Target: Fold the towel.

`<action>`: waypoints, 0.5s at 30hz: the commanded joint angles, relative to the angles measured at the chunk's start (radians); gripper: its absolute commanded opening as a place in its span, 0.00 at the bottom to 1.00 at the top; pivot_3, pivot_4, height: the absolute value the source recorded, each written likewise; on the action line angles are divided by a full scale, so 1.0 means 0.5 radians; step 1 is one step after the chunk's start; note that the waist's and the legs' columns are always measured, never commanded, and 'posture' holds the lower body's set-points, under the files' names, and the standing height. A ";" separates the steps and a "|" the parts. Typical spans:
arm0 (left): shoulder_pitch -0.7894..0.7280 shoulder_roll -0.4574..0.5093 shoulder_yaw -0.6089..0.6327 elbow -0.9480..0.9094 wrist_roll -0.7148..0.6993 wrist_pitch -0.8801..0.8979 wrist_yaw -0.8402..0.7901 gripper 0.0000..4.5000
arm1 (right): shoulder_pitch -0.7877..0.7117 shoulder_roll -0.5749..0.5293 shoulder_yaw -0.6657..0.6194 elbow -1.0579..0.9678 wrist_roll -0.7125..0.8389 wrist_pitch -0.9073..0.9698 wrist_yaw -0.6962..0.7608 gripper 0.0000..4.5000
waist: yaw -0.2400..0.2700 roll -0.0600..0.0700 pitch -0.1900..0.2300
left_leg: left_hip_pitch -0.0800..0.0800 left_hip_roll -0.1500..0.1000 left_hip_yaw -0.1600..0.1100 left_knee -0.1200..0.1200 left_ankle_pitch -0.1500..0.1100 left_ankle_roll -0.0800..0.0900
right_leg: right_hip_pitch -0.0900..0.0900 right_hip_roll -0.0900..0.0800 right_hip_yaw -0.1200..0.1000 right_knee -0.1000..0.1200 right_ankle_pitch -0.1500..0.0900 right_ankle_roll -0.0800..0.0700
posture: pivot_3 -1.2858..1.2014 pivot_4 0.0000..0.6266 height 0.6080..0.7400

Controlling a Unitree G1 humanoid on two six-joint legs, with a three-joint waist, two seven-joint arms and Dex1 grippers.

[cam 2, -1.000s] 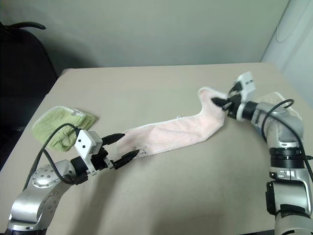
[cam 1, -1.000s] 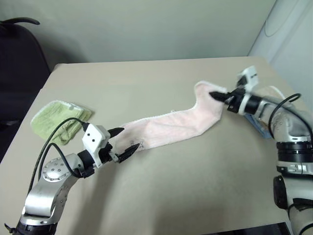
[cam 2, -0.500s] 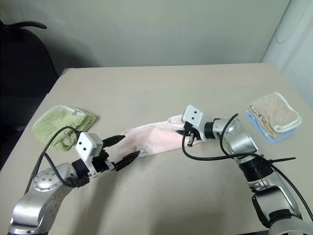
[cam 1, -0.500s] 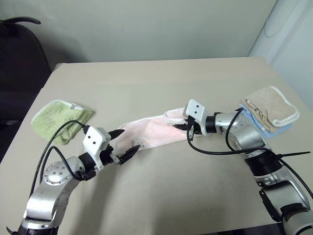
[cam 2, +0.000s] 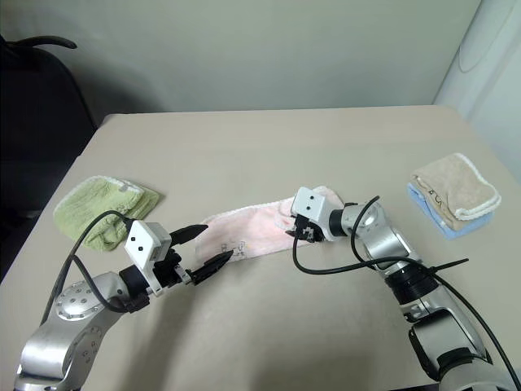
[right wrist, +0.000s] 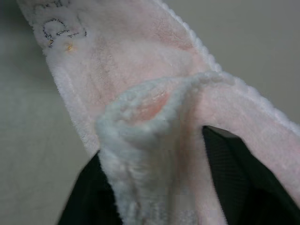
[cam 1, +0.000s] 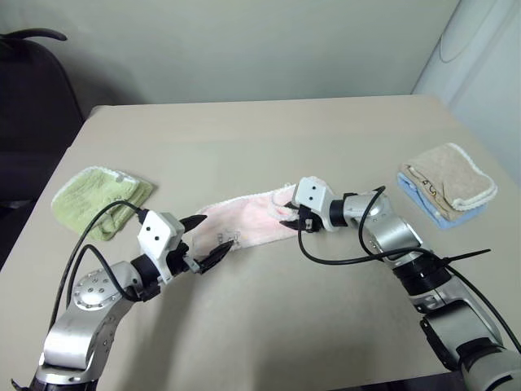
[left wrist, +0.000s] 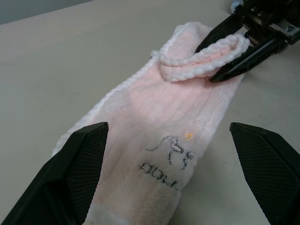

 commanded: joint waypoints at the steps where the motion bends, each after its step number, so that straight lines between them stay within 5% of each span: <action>1: 0.000 -0.005 0.032 -0.072 -0.022 -0.005 0.010 1.00 | 0.033 -0.037 -0.094 -0.160 0.105 -0.019 0.113 0.85 | 0.000 0.000 0.000 | 0.000 0.000 0.000 0.000 0.000 0.000 | 0.000 0.000 0.000 0.000 0.000 0.000 | 0.52 0.24 1.00; 9: 0.102 -0.052 0.151 -0.096 -0.107 0.011 0.053 1.00 | 0.118 -0.166 -0.463 -0.427 0.636 0.263 0.380 0.85 | 0.000 -0.001 0.000 | 0.000 0.000 0.001 0.000 0.000 -0.002 | 0.002 0.000 0.000 -0.002 0.000 0.000 | 0.52 0.24 1.00; 12: 0.140 -0.130 0.281 -0.118 -0.280 0.079 0.115 1.00 | 0.043 -0.134 -0.572 -0.300 0.662 0.362 0.248 0.73 | 0.000 -0.002 -0.001 | 0.001 0.000 0.001 0.000 0.001 -0.003 | 0.003 0.000 0.000 -0.002 0.000 0.000 | 0.52 0.24 1.00; 15: 0.151 -0.246 0.437 -0.152 -0.605 0.222 0.263 1.00 | -0.022 -0.076 -0.523 -0.067 0.522 0.255 0.138 0.48 | -0.001 -0.002 -0.001 | 0.005 0.000 0.000 0.000 0.001 -0.003 | 0.006 0.000 0.000 -0.002 0.000 0.000 | 0.52 0.24 1.00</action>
